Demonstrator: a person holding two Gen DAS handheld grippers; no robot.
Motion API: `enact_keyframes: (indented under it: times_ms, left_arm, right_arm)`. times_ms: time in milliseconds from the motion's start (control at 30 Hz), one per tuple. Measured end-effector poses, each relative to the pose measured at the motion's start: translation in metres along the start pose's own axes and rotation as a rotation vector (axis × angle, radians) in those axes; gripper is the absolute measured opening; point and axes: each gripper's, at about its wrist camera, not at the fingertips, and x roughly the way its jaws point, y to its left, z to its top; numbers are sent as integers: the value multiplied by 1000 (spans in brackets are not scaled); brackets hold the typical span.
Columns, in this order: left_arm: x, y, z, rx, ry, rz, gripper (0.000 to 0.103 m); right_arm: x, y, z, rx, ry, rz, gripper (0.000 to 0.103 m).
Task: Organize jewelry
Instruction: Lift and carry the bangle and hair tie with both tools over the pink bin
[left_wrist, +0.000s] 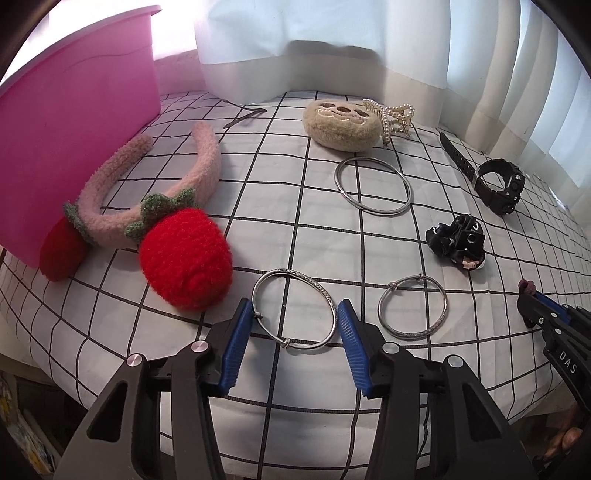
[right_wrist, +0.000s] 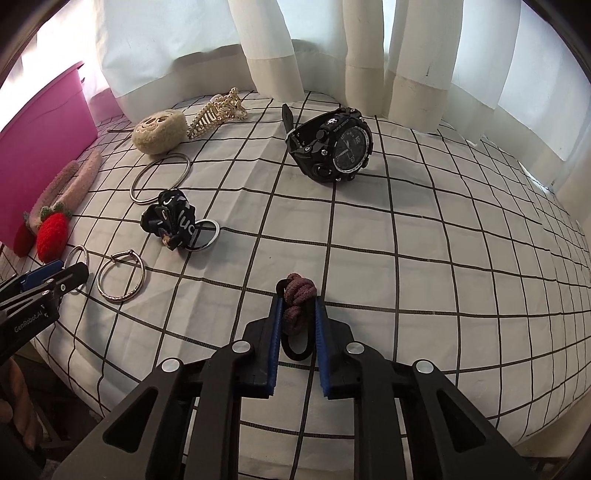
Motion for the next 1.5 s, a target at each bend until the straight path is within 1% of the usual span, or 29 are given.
enact_keyframes:
  times_ms: [333, 600, 800, 933, 1067, 1200, 1367, 1500]
  left_arm:
    - [-29, -1, 7, -3, -35, -28, 46]
    - [-64, 0, 28, -36, -95, -33, 46]
    - [-105, 7, 45, -90, -171, -6, 46]
    - [-131, 15, 55, -141, -225, 40, 46]
    - [-156, 33, 64, -213, -271, 88, 46]
    - [-180, 63, 76, -274, -315, 126, 46]
    - [-203, 114, 96, -316, -374, 169, 46]
    - [-218, 162, 119, -338, -406, 213, 47]
  right_arm:
    - [-19, -2, 6, 17, -30, 43, 17]
    - [-54, 3, 31, -25, -83, 88, 17]
    - [-84, 14, 63, -82, -145, 182, 17]
    - [-101, 30, 89, -151, -196, 264, 17]
    - [-111, 52, 120, -226, -228, 348, 17]
    - [-121, 85, 149, -286, -260, 421, 17]
    - [-137, 141, 183, -347, -314, 499, 17]
    - [-143, 199, 214, -403, -336, 567, 17]
